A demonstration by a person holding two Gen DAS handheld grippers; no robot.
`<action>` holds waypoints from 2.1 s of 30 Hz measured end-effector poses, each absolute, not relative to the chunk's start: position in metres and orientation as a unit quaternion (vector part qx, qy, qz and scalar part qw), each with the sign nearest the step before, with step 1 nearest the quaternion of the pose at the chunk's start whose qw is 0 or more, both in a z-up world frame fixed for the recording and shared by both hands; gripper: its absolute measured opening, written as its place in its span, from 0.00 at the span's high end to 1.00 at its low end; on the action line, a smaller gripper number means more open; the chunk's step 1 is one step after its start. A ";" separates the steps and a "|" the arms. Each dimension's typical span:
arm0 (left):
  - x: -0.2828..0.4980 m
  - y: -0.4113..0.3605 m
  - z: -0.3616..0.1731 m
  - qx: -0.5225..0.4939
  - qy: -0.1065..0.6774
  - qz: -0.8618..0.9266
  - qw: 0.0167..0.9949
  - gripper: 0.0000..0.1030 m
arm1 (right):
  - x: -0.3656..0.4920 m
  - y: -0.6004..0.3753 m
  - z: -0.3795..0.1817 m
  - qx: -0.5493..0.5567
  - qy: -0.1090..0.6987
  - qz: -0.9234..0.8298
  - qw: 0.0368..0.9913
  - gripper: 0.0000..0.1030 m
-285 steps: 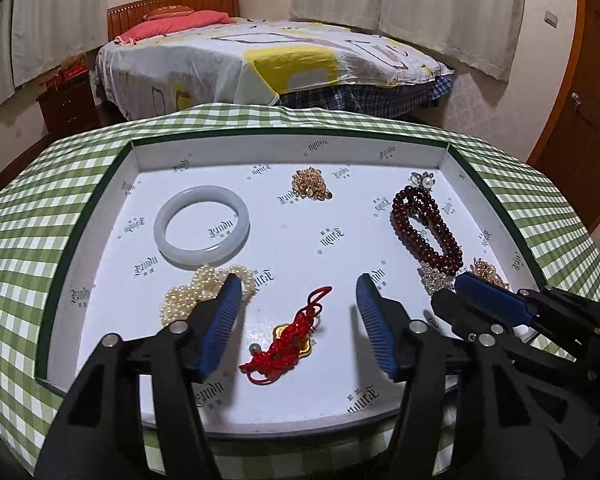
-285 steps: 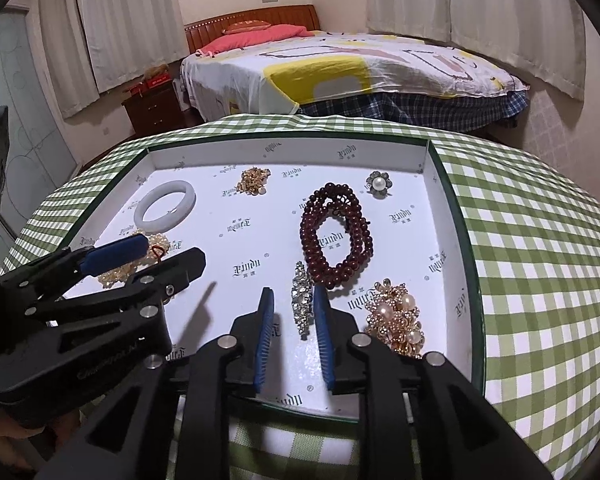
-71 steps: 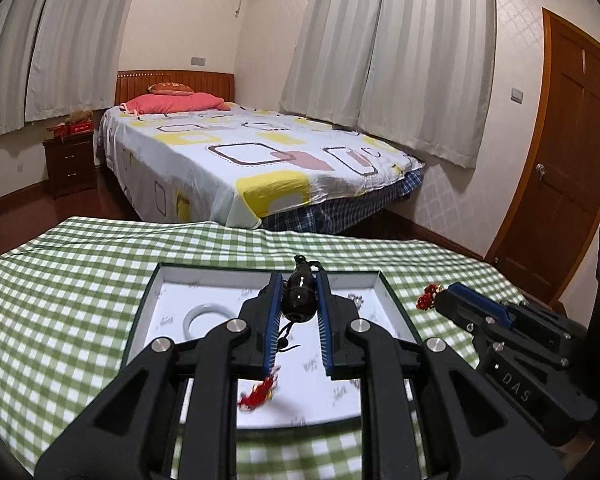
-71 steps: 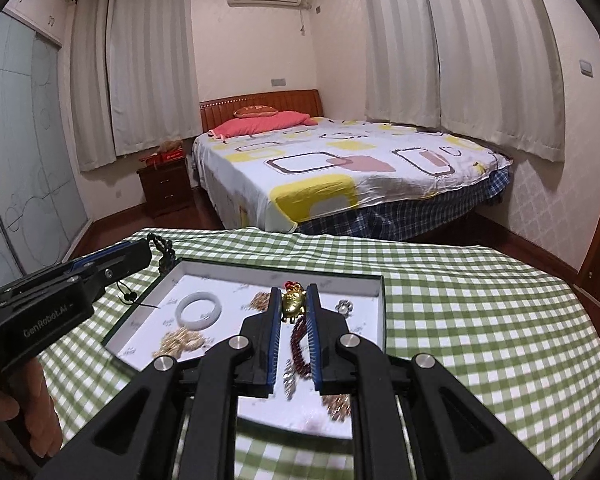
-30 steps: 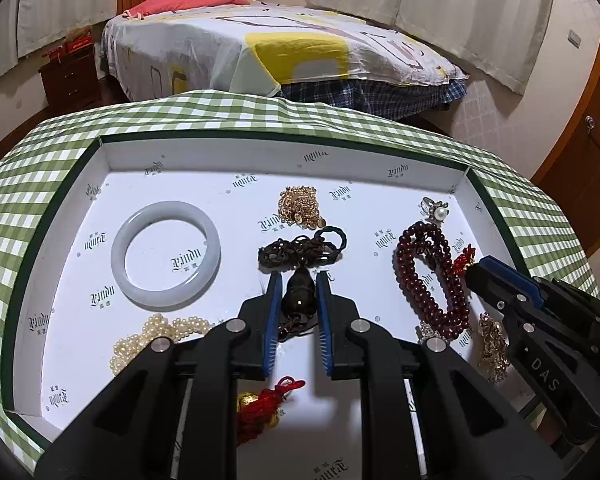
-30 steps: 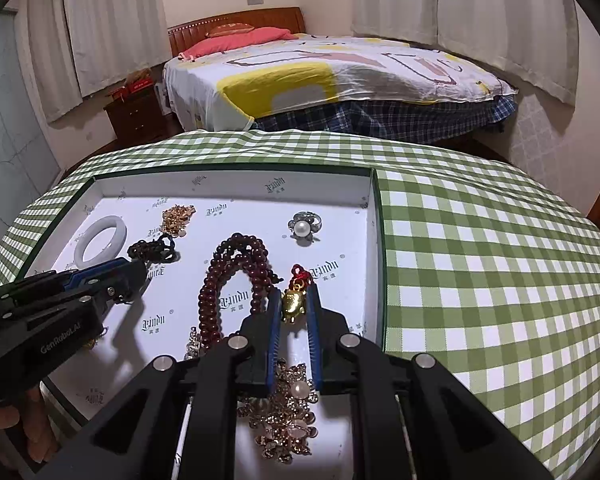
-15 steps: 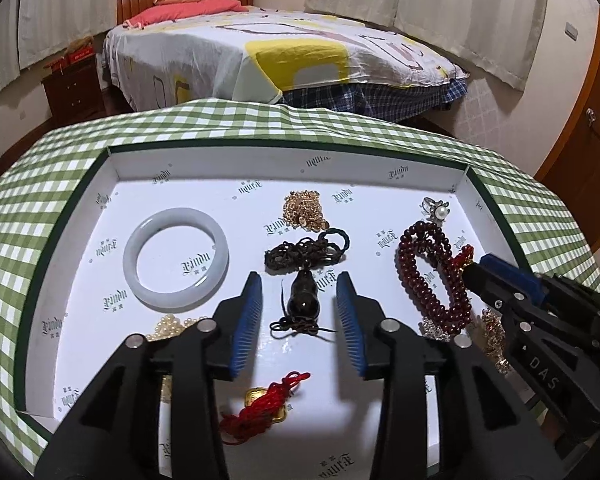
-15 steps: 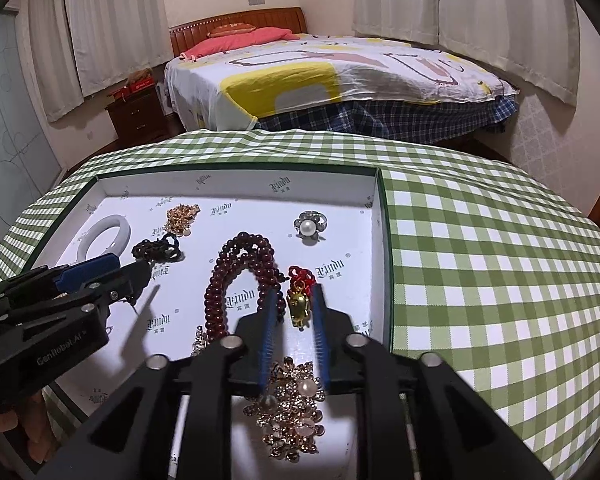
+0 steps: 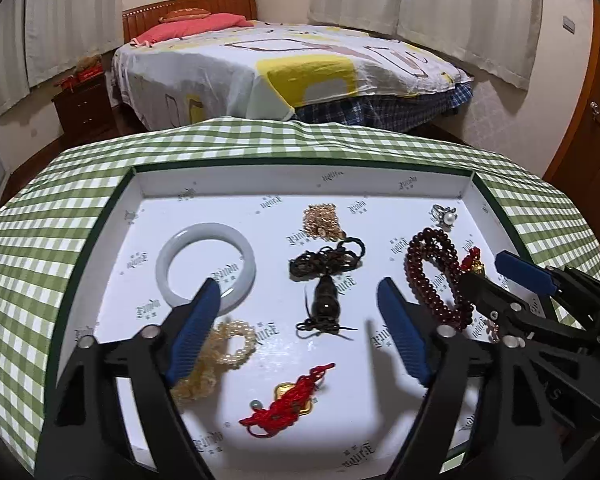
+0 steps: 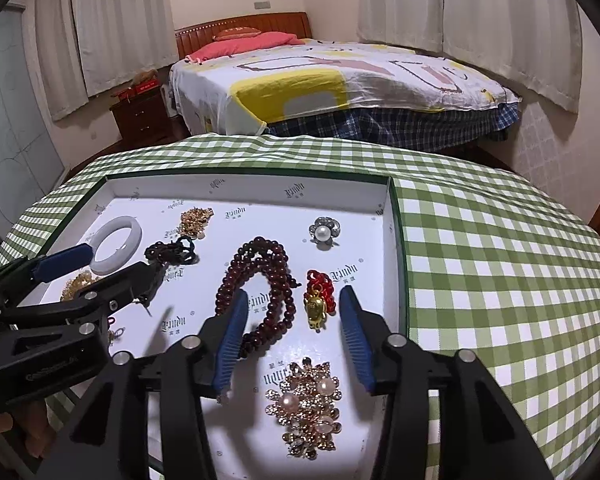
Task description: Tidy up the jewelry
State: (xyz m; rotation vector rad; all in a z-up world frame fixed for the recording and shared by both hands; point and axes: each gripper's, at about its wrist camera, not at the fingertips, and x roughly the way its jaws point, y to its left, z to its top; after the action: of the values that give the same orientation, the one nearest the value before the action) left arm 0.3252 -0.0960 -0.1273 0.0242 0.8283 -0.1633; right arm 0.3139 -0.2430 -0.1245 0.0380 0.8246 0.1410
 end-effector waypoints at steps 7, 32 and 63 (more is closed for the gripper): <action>0.320 -0.085 -0.119 0.006 0.393 -0.063 0.917 0.13 | 0.306 -0.242 -0.116 0.021 0.389 0.066 0.918 0.35; 0.126 -0.014 0.005 -0.028 0.297 0.011 0.954 0.04 | 0.139 -0.218 0.006 0.010 0.294 0.053 0.954 0.25; 0.018 0.011 0.066 -0.034 0.236 0.037 0.971 0.04 | 0.056 -0.219 0.060 -0.001 0.227 0.056 0.972 0.24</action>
State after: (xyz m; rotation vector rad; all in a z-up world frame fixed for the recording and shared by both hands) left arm 0.0177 0.0108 0.0661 -0.0677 0.4760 0.0757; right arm 0.0560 -0.2191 0.0599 -0.0026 0.4578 0.1134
